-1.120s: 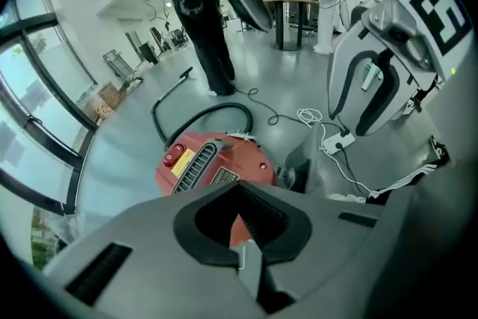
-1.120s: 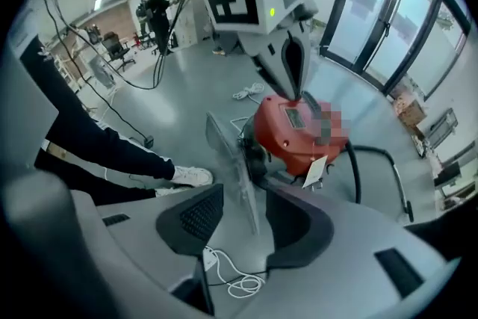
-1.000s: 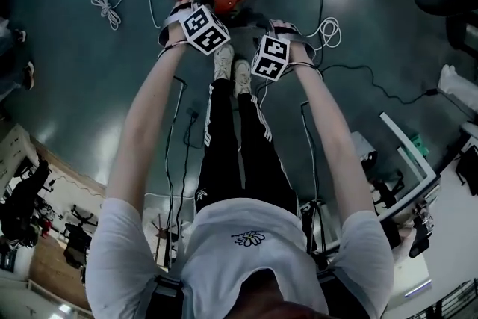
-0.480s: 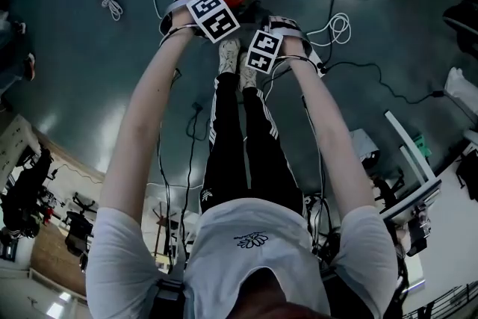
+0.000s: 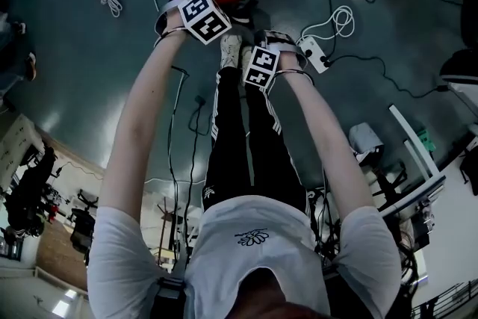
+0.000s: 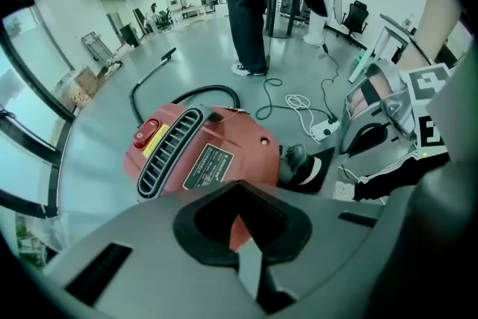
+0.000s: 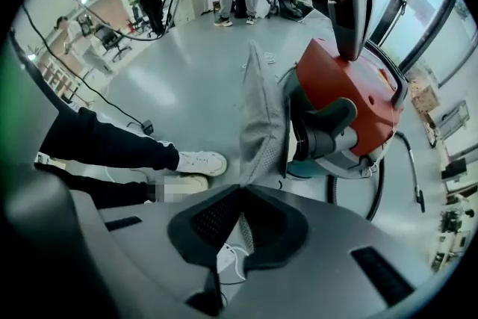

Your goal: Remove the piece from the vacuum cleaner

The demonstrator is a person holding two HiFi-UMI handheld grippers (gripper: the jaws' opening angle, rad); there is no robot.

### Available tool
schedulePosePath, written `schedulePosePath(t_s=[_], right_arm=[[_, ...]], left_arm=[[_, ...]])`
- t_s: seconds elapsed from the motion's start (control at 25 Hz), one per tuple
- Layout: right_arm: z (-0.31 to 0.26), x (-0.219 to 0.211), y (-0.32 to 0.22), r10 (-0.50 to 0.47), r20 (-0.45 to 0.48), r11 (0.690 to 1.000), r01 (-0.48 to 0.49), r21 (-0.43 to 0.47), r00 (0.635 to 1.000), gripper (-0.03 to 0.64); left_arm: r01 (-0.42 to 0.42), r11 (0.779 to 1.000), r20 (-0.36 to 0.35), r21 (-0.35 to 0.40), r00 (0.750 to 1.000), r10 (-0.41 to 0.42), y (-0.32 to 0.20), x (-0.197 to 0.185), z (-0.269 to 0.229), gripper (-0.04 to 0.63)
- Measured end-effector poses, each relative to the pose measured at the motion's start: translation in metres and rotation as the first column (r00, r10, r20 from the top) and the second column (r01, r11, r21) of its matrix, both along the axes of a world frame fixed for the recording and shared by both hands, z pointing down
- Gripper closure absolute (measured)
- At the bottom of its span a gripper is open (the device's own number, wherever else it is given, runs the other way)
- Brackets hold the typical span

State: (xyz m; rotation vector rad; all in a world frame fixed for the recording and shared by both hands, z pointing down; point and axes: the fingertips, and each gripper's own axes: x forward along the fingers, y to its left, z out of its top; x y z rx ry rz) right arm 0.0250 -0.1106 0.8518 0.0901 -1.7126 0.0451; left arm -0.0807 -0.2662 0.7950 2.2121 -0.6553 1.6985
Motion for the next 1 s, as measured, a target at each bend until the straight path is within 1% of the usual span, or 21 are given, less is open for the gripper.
schedulePosePath(t_s=[0.08,0.16,0.28,0.4,0.56,0.68,0.84,1.0], right_arm=[[0.001,-0.004,0.004,-0.013,-0.007,1.0,0.012,-0.027,1.0,0.584],[0.002,-0.008,0.006,-0.033,-0.013,0.999,0.032,-0.032,0.999,0.584],[0.001,-0.012,0.01,-0.014,0.002,0.999,0.014,-0.037,1.0,0.584],[-0.001,-0.015,0.017,-0.006,0.014,0.996,0.007,-0.088,1.0,0.584],[-0.01,-0.016,0.019,-0.055,0.024,0.992,0.057,-0.112,0.998,0.584],[-0.02,-0.019,0.024,-0.107,0.05,0.989,0.112,-0.101,0.993,0.584],[-0.017,-0.021,0.032,-0.156,0.039,0.978,0.16,-0.136,0.987,0.584],[-0.011,-0.026,0.035,-0.179,0.032,0.973,0.182,-0.144,0.983,0.584]], left_arm=[[-0.002,1.0,0.0,0.015,1.0,0.002,0.0,-0.001,0.0,0.594],[-0.006,1.0,0.004,0.02,1.0,0.006,0.0,-0.001,0.0,0.594],[-0.013,1.0,0.014,0.016,1.0,0.013,0.001,0.0,-0.001,0.594],[-0.005,1.0,0.017,0.011,1.0,0.005,0.0,0.0,-0.004,0.594],[0.014,1.0,0.017,0.026,1.0,-0.015,-0.001,-0.002,-0.004,0.594],[0.026,0.999,0.028,0.027,0.999,-0.027,0.001,-0.003,-0.003,0.595],[0.044,0.998,0.031,0.037,0.999,-0.045,-0.001,-0.003,-0.003,0.595],[0.054,0.998,0.025,0.036,0.998,-0.055,-0.001,-0.004,-0.002,0.595]])
